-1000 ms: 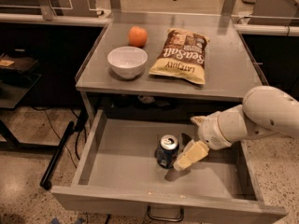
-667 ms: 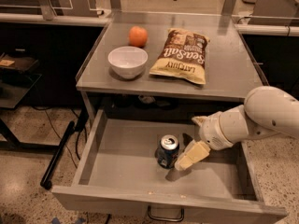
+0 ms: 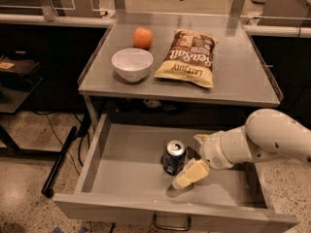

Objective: Pick pepsi can from top drawer and place on counter

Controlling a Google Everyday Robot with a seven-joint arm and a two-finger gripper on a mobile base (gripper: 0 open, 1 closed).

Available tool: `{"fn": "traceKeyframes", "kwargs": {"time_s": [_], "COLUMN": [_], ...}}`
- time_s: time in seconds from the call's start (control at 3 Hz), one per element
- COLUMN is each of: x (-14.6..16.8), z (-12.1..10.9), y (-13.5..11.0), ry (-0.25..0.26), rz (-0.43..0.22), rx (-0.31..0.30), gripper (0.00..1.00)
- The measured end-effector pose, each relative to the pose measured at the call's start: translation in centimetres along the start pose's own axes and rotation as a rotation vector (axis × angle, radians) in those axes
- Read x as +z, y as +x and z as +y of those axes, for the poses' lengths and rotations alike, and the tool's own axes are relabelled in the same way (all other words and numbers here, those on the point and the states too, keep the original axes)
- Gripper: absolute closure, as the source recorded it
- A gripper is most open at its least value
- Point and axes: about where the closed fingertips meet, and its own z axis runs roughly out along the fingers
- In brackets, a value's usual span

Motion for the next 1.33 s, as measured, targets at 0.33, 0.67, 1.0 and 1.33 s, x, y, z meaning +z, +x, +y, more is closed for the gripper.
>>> {"fn": "traceKeyframes", "kwargs": {"time_s": [0.33,0.67,1.0,1.33], "x": [2.22,2.25,2.37,2.67], "z": [-0.76,-0.74,-0.67,-1.22], "y": [-0.25,-0.08,0.45,0.20], "ry": [0.011,0.013,0.019,0.025], "rz": [-0.036,-0.037,-0.039,-0.053], "rx": [0.022,0.026,0.039,0.040], "gripper": [0.00,0.00,0.00,0.00]}}
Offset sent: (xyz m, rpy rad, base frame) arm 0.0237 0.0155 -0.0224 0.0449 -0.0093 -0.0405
